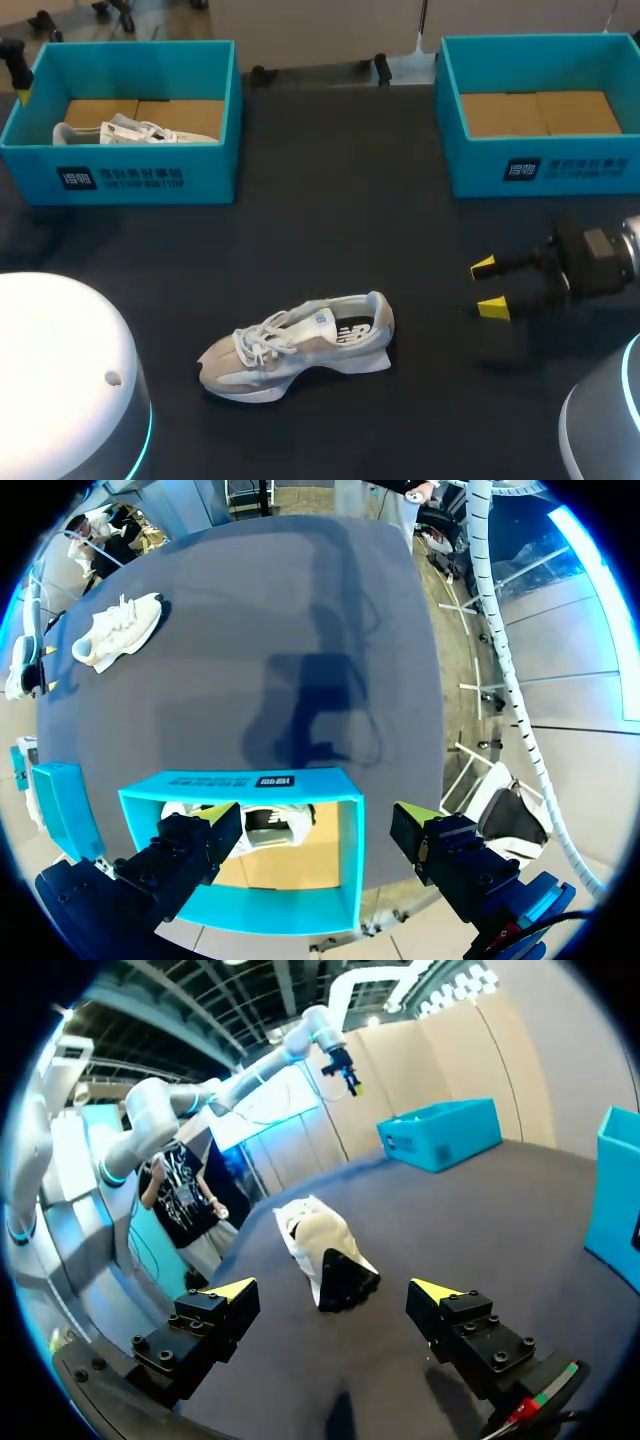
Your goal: Take the shoe out of the shoebox, open the shoe tongue, remove and reinsert the insole, then place the shoe into the shoebox
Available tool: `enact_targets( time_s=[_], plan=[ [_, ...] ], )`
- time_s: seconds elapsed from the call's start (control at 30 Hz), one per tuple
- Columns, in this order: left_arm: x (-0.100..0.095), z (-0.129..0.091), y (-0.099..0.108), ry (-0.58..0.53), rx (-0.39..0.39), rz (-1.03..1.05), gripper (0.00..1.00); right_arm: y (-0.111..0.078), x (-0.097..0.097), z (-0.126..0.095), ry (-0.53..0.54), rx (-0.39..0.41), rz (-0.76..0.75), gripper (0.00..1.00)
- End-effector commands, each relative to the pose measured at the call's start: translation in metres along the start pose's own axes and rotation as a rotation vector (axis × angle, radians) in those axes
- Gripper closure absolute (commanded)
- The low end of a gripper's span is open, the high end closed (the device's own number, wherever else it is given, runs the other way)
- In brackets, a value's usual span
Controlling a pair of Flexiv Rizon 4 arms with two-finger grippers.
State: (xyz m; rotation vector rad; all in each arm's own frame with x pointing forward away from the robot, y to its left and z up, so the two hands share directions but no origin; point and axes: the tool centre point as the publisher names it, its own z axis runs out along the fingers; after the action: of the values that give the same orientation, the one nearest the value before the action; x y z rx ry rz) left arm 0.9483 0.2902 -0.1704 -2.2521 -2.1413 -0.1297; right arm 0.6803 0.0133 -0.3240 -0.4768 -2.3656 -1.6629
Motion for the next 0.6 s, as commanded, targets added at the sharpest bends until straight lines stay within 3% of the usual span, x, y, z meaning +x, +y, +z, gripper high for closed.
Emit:
enact_targets(
  time_s=[0.03,0.17,0.47,0.6],
  plan=[
    [0.000,0.000,-0.002,0.003,-0.003,0.000,0.00,0.000,0.014,0.001,-0.092,-0.002,-0.050,0.00],
    [0.000,0.000,-0.002,0.003,-0.003,0.000,0.00,-0.006,0.012,0.003,0.052,-0.017,-0.058,0.00],
    [0.000,0.000,-0.002,0.003,-0.003,0.000,0.00,-0.006,0.012,0.003,0.052,-0.017,-0.058,0.00],
    [0.000,0.000,-0.002,0.003,-0.003,0.000,0.00,-0.022,0.001,0.008,-0.028,0.056,-0.104,0.00]
  ],
)
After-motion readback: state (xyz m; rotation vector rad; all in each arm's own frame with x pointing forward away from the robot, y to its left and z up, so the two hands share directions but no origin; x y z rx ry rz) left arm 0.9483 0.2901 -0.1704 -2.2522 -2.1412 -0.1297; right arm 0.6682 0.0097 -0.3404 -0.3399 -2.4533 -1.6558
